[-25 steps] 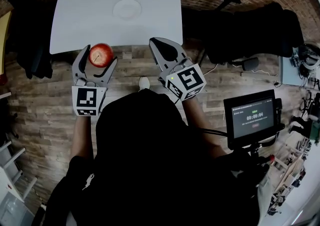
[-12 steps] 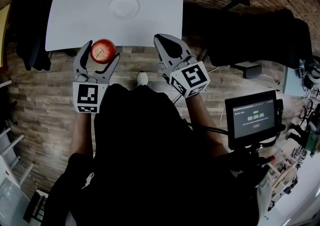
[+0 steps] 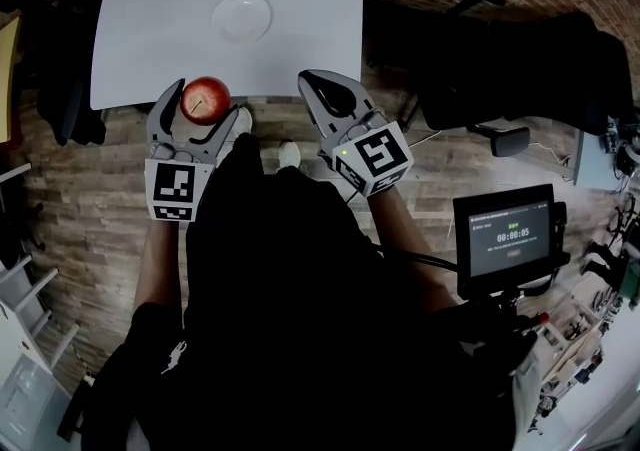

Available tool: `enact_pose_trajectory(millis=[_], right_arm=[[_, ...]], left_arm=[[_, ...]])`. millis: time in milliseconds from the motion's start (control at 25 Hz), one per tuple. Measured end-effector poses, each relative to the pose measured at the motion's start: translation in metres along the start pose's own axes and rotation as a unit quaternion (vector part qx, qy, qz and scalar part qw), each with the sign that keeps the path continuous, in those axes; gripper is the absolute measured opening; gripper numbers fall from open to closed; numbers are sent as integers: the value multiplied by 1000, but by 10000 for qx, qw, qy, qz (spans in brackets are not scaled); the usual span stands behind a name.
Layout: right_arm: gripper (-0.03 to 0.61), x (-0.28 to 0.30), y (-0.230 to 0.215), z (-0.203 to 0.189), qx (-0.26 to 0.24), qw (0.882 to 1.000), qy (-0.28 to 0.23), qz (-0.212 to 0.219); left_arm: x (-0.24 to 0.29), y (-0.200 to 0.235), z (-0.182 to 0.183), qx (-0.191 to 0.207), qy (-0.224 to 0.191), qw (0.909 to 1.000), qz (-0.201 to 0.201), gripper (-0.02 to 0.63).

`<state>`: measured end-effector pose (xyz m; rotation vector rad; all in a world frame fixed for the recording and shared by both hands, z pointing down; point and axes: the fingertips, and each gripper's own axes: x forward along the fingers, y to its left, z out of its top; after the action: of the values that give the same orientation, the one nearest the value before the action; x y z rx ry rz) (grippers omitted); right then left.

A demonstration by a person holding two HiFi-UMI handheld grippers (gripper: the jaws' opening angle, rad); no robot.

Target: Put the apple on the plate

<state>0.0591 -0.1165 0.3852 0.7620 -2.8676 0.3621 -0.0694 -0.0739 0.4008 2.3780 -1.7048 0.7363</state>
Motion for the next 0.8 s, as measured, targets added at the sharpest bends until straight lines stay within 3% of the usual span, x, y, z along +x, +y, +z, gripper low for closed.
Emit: enact_pose_trajectory(millis=[280, 800], right_arm=[[3, 2, -13, 1, 19, 9998, -70, -201], [3, 54, -6, 17, -131, 9993, 93, -333]], left_arm=[[30, 20, 12, 151, -160, 9997, -58, 400], [73, 55, 13, 20, -249, 9979, -594, 400]])
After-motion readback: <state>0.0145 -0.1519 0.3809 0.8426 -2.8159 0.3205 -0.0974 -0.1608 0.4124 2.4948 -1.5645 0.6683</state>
